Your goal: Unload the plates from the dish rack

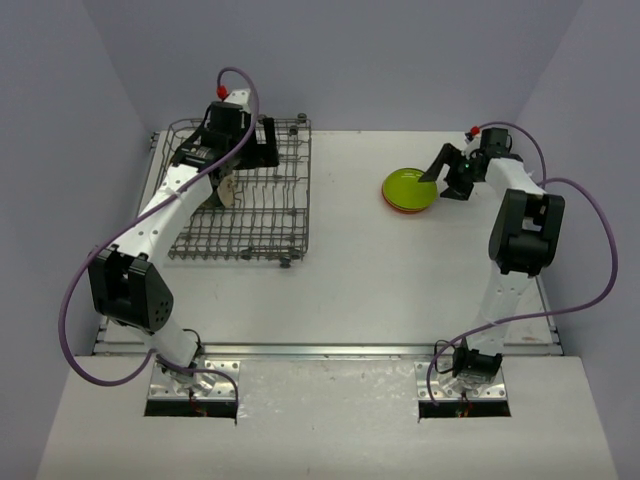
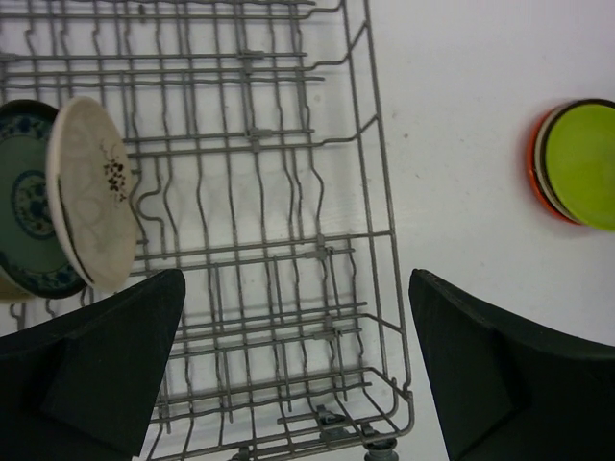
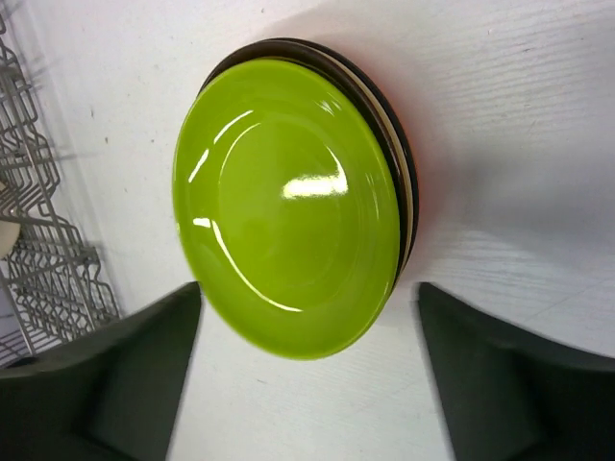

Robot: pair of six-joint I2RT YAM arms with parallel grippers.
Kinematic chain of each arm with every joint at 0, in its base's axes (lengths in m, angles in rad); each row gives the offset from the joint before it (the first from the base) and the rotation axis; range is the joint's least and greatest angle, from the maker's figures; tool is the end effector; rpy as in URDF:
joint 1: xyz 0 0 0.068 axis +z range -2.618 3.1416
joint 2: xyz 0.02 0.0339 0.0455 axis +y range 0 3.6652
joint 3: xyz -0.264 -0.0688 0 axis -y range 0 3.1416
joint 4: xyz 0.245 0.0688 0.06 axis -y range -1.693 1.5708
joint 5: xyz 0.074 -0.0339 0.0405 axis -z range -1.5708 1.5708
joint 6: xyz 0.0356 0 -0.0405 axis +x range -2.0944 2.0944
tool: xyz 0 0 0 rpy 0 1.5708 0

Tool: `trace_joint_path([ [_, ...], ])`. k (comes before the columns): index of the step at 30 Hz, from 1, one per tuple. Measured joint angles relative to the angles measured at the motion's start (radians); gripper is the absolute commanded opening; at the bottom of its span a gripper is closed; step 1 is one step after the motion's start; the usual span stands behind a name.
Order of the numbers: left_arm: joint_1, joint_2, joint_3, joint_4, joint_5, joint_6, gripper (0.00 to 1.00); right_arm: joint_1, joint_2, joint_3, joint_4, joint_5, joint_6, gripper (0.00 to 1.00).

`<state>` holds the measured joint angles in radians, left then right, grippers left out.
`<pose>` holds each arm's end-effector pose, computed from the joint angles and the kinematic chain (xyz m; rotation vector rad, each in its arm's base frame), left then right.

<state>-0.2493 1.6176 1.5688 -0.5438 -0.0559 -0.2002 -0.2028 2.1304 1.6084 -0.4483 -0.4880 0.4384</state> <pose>0.3599 -0.0896 0.3640 0.0210 2.1690 -0.1981 0.4559 -0.0767 0.1801 0.6083 2.4466 0.7129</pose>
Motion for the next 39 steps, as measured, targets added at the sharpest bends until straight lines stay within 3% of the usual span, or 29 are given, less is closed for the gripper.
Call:
trace_joint_path([
  [2, 0.000, 0.000, 0.000, 0.000, -0.092, -0.009, 0.98, 0.000, -0.003, 0.001, -0.006, 0.004, 0.002, 0.99],
  [9, 0.000, 0.016, 0.000, 0.002, -0.373, -0.012, 0.69, 0.009, -0.097, 0.001, -0.029, 0.014, 0.015, 0.99],
  [20, 0.000, 0.206, 0.008, -0.031, -0.578, -0.007, 0.68, 0.075, -0.342, -0.085, 0.022, 0.018, 0.007, 0.99],
  [35, 0.002, 0.382, 0.101, -0.045, -0.676, -0.007, 0.63, 0.147, -0.359, -0.162, 0.033, 0.028, -0.009, 0.99],
  [39, 0.006, 0.418, 0.125, -0.051, -0.685, -0.007, 0.54, 0.147, -0.364, -0.162, 0.037, 0.029, -0.011, 0.99],
])
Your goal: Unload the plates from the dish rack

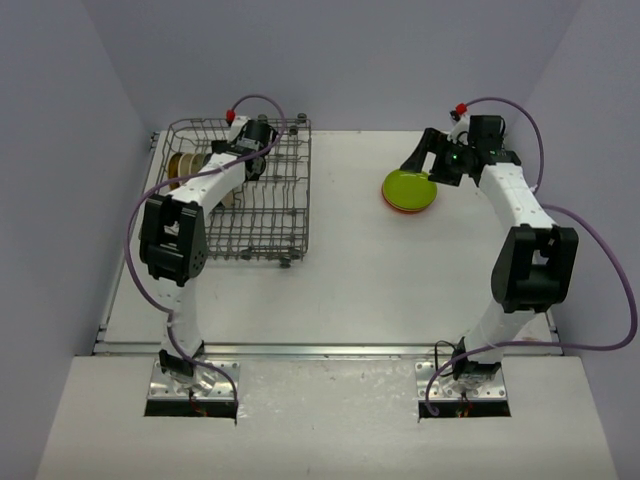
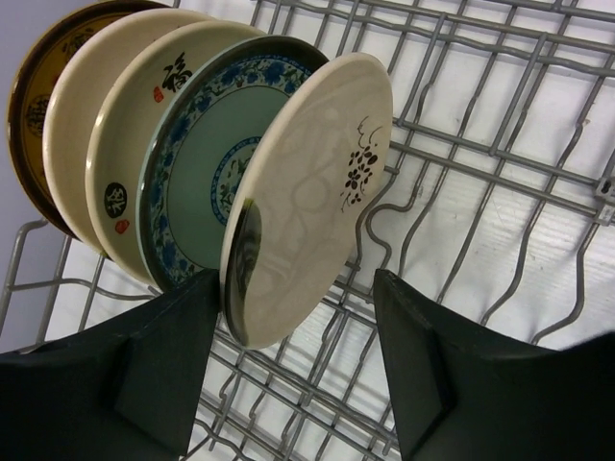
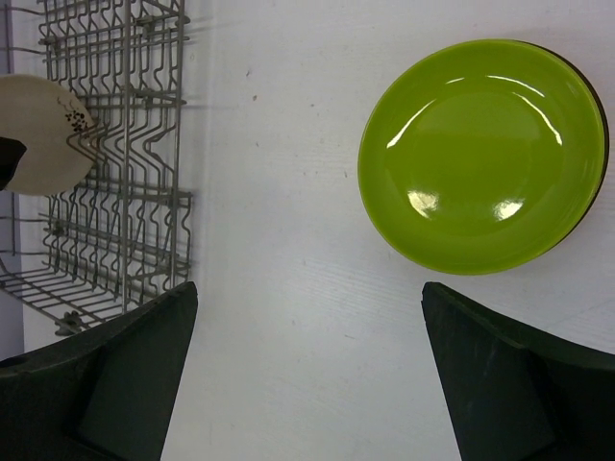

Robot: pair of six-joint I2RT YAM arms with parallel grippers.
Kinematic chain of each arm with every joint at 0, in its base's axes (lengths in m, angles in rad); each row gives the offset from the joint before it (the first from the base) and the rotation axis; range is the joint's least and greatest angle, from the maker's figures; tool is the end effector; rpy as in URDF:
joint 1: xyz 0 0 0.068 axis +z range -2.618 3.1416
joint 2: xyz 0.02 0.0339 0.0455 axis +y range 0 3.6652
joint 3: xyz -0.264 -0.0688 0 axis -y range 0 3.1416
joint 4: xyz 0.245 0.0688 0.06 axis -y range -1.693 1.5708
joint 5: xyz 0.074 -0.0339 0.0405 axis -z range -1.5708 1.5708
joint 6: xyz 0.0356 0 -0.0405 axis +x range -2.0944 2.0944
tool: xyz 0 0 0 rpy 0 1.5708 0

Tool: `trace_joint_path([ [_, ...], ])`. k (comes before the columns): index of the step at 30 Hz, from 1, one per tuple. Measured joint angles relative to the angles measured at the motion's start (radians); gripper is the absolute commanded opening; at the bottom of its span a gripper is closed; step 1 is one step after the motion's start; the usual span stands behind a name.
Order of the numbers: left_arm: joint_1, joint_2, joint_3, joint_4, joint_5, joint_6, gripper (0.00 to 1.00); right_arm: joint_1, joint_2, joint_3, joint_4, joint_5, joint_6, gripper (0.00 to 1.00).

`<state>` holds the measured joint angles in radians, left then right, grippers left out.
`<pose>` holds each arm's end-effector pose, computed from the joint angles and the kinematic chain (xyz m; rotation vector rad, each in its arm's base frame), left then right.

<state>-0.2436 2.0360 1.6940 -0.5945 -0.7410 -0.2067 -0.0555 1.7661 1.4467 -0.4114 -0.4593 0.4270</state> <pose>0.4413 -0.0849 0.2430 -0.2489 2.2879 0.6971 0.4018 -0.0065 0.2818 0.3165 2.2918 0.7184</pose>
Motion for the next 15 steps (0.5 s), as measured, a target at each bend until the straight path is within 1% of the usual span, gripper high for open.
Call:
trace_joint_path([
  [6, 0.012, 0.013, 0.007, -0.007, -0.015, 0.010, 0.32, 0.000, -0.012, -0.001, 0.001, 0.000, -0.002, 0.99],
  [11, 0.019, 0.013, 0.008, -0.006, -0.023, 0.020, 0.16, 0.000, -0.021, -0.012, 0.010, -0.001, -0.004, 0.99],
  [13, 0.019, 0.013, 0.008, -0.002, -0.031, 0.025, 0.12, 0.000, -0.024, -0.014, 0.011, -0.001, -0.004, 0.99],
  [15, 0.019, 0.013, 0.008, 0.001, -0.038, 0.030, 0.10, 0.000, -0.025, -0.015, 0.012, -0.002, -0.004, 0.99],
])
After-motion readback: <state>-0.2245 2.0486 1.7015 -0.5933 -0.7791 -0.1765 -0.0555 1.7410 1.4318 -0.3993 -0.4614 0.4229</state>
